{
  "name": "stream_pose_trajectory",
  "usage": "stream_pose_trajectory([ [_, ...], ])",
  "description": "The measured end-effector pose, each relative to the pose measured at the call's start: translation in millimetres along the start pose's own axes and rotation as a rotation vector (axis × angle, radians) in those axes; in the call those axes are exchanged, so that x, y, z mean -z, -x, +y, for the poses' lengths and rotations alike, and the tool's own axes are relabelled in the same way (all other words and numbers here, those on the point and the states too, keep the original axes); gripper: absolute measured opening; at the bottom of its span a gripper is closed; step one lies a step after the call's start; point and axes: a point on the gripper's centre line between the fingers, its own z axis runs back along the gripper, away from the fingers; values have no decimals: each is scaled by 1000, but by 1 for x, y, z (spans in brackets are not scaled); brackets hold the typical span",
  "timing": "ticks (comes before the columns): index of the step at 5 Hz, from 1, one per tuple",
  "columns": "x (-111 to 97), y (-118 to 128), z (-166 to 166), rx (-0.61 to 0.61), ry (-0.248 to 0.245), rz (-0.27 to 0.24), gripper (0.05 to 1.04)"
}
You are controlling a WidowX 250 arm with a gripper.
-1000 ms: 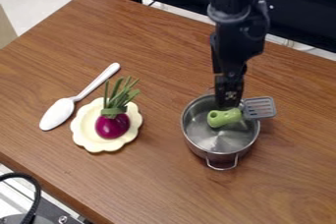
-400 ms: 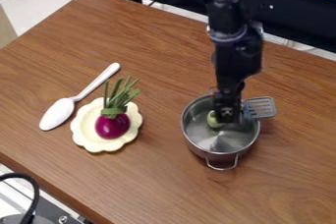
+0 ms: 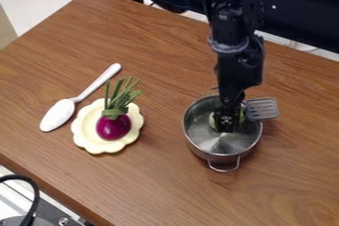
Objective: Teke the green spatula and put it at the top left side of the table
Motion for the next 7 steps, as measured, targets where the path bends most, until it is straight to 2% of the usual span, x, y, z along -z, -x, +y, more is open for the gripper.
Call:
stream_pose_trajectory([
  [2, 5, -4, -1, 1, -20, -33, 1002],
  [3, 9, -3, -5, 3, -20, -35, 1001],
  [4, 10, -4, -5, 8, -41, -20, 1002],
  [5, 19, -1, -7, 7, -48, 5, 952],
  [6, 25, 2, -6, -16, -51, 24, 783],
  [7, 30, 1, -7, -16, -62, 37, 752],
])
